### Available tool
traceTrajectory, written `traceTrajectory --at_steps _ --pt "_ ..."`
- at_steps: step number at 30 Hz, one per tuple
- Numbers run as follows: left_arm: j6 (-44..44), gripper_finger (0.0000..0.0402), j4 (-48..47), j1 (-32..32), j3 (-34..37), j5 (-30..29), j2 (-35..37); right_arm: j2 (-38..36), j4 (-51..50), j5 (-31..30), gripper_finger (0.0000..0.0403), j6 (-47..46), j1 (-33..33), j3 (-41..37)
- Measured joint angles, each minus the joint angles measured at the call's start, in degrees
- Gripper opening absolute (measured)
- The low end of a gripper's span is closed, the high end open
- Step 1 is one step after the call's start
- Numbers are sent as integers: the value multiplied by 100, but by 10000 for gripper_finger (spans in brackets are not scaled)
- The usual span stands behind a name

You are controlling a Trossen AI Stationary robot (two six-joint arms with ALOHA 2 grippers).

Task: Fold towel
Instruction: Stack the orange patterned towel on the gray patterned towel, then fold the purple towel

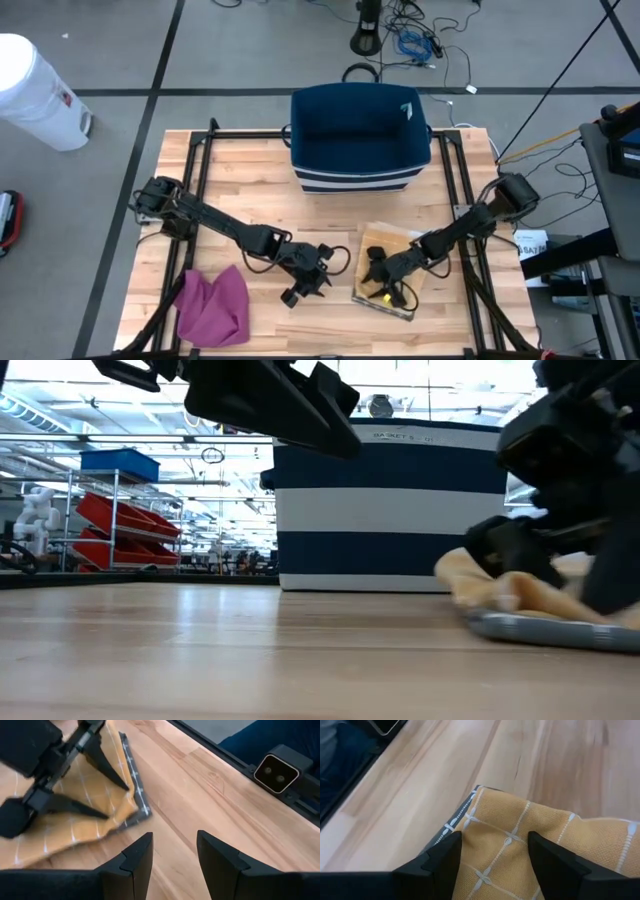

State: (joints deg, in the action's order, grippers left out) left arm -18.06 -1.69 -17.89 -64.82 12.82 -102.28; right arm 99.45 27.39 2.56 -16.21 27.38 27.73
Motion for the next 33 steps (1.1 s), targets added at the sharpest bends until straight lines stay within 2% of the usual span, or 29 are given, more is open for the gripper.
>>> traceTrajectory --at_steps 8,14,18,26,33 --pt "-85 158 4 63 -2 2 0 -909 -586 -35 217 -166 15 -271" --pt "-42 158 -81 57 -4 4 0 -1643 -1987 -51 217 -762 147 -267" --pt "-42 158 -131 57 -4 4 0 -1993 -2452 -53 217 -1184 300 -275" --pt "-42 158 -168 57 -4 4 0 -2632 -2621 90 217 -1905 638 -278" --pt "-44 158 -202 43 -4 7 131 -2893 -2393 -156 217 -1618 686 27"
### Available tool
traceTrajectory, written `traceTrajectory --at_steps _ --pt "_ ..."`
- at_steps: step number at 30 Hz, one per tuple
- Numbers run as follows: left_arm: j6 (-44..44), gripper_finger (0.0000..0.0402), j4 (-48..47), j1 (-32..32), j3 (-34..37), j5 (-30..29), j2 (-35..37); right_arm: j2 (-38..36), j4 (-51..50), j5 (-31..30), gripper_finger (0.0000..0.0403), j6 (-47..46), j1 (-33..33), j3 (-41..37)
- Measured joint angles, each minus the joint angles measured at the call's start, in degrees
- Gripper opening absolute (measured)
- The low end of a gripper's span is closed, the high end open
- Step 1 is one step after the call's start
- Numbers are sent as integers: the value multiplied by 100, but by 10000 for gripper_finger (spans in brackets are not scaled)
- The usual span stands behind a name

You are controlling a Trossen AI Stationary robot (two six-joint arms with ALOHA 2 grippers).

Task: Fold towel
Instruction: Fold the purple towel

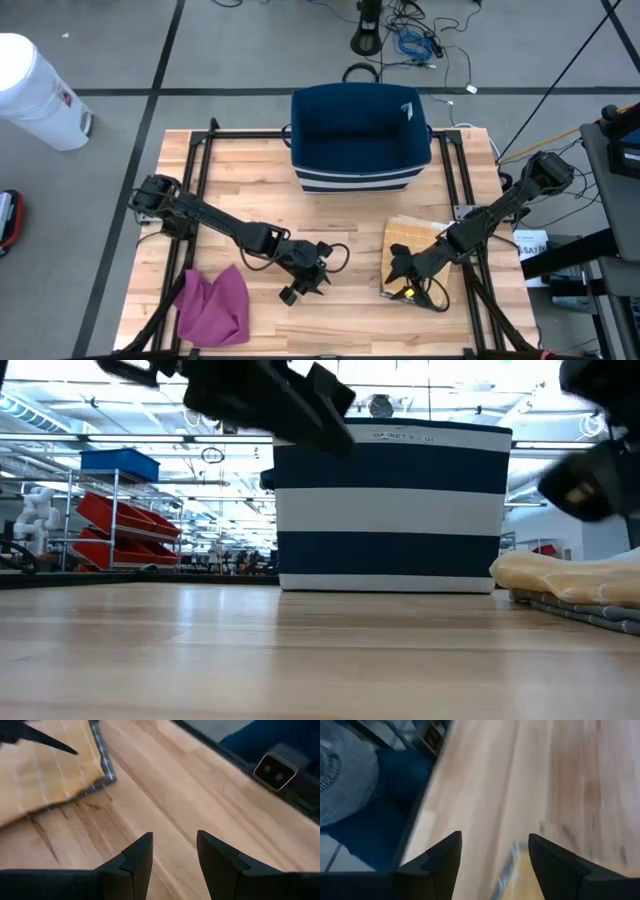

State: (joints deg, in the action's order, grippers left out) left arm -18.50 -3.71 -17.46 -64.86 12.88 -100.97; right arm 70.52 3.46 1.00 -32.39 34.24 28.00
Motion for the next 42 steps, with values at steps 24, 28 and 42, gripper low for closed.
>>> traceTrajectory --at_steps 24,28,42 --pt "2694 158 -3921 -1327 0 -166 868 1145 2969 -885 217 1565 -127 137" --pt "3025 158 -3922 -1651 0 -395 874 1583 3587 -882 217 1843 -131 139" --pt "3354 158 -3919 -2160 0 -1493 874 2580 4783 -851 217 2422 -371 518"
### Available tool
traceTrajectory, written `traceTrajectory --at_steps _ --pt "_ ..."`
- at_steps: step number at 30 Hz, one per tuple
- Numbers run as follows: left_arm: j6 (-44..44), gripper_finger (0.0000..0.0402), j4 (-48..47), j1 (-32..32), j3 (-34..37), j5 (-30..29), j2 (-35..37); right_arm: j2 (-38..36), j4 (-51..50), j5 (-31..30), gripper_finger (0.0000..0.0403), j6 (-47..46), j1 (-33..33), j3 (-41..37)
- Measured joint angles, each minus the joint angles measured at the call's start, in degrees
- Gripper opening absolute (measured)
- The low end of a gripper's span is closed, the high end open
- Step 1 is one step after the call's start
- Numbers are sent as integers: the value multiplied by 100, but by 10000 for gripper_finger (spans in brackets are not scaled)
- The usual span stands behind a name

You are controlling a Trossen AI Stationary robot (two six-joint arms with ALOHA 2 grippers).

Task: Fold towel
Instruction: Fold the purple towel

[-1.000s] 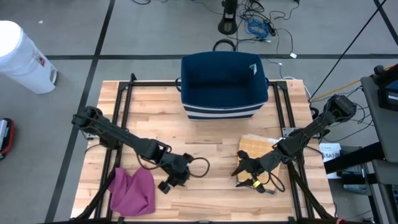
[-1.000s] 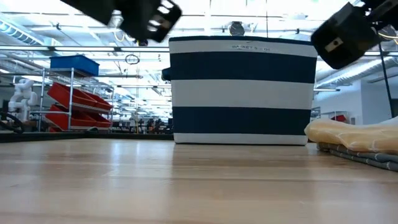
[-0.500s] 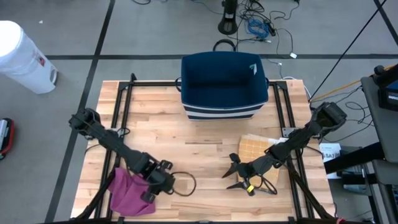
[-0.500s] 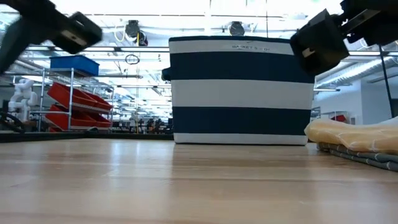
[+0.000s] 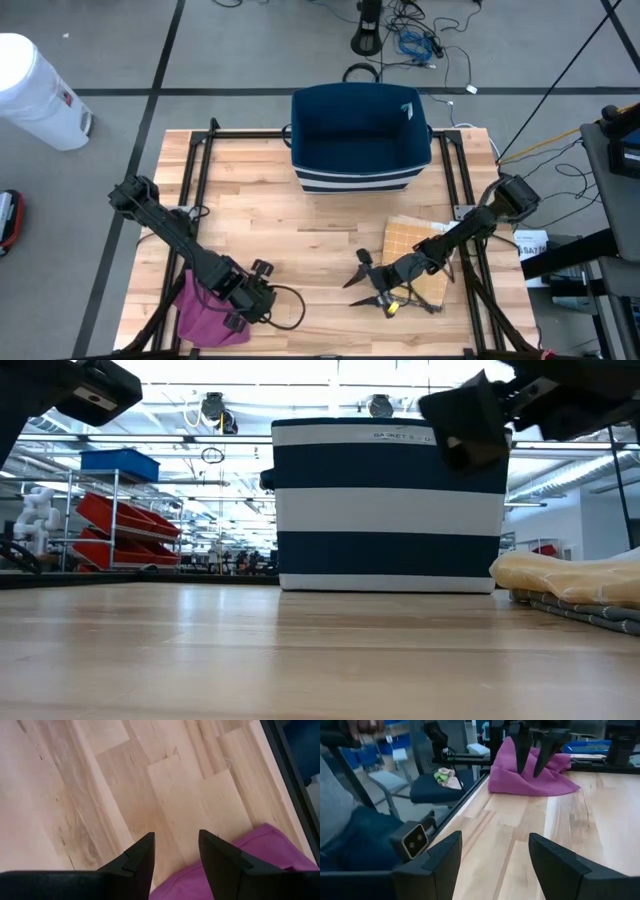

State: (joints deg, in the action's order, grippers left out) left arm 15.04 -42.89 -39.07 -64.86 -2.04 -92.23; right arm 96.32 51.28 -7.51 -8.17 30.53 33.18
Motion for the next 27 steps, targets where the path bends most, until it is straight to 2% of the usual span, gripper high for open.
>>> traceTrajectory --at_steps 9,27 --pt "-42 158 8 -24 0 -2 0 514 -860 11 217 291 -136 735" --pt "-54 158 33 15 0 -2 0 510 -306 35 217 279 -255 744"
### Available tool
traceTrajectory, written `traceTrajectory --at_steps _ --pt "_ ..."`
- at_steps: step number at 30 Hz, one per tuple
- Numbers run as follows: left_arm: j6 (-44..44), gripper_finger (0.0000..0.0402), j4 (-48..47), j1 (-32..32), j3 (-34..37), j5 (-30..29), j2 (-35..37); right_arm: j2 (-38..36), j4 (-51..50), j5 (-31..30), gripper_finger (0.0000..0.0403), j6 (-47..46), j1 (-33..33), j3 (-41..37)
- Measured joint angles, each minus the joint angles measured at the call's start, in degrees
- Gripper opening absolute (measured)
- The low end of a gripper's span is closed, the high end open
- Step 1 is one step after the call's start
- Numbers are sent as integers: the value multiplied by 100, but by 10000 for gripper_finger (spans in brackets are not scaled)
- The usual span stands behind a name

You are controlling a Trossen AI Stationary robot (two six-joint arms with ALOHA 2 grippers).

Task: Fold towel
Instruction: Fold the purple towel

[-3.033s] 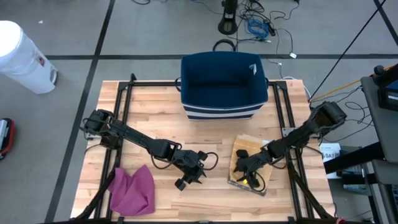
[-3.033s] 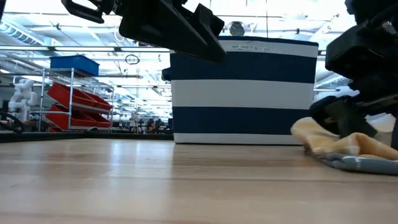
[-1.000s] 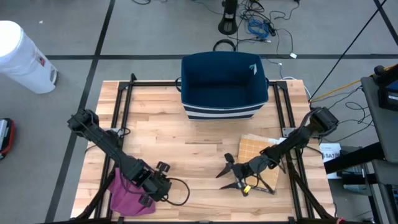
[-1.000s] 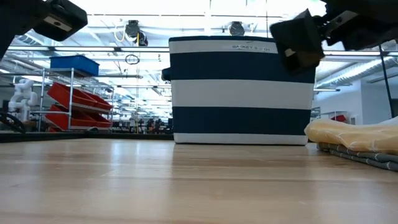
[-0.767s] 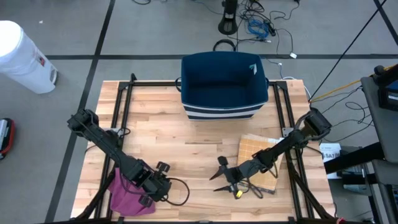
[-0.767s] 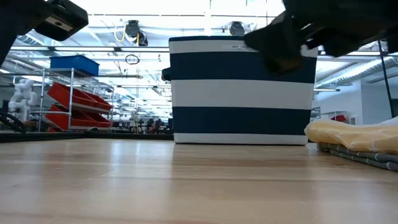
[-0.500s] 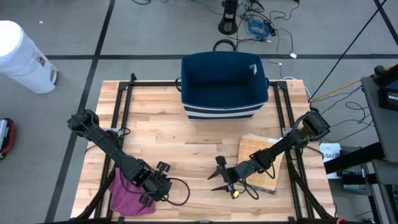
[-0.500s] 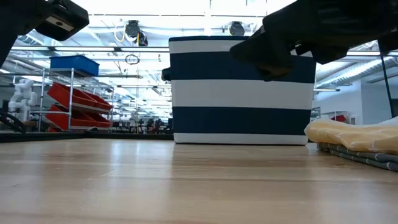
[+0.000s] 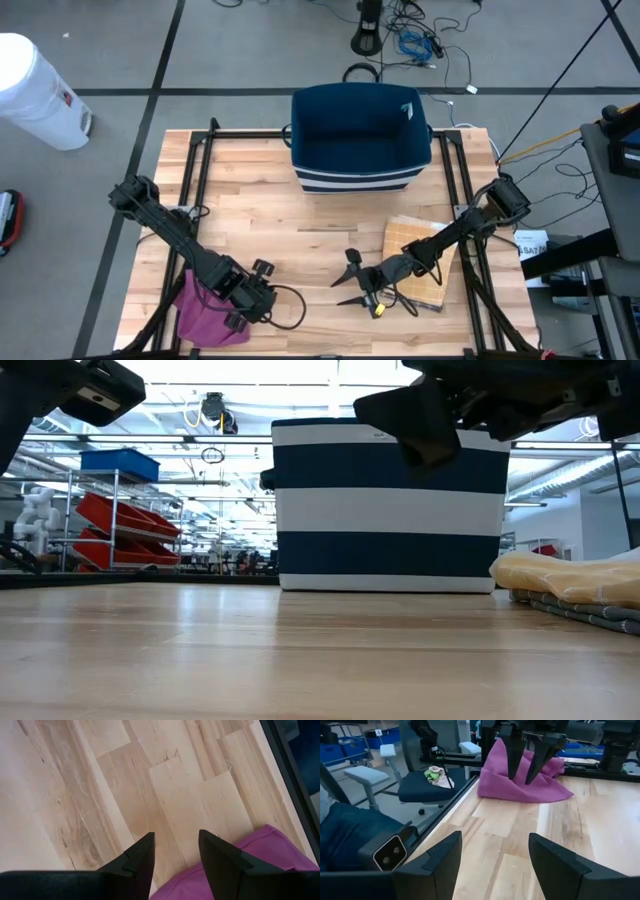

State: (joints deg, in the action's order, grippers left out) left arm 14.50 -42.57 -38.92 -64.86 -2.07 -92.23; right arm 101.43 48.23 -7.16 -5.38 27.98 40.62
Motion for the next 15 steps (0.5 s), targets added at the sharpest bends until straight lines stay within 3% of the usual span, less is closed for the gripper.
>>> traceTrajectory --at_steps 15 --pt "-4 158 0 0 0 0 0 -2 -64 -5 217 -97 168 0"
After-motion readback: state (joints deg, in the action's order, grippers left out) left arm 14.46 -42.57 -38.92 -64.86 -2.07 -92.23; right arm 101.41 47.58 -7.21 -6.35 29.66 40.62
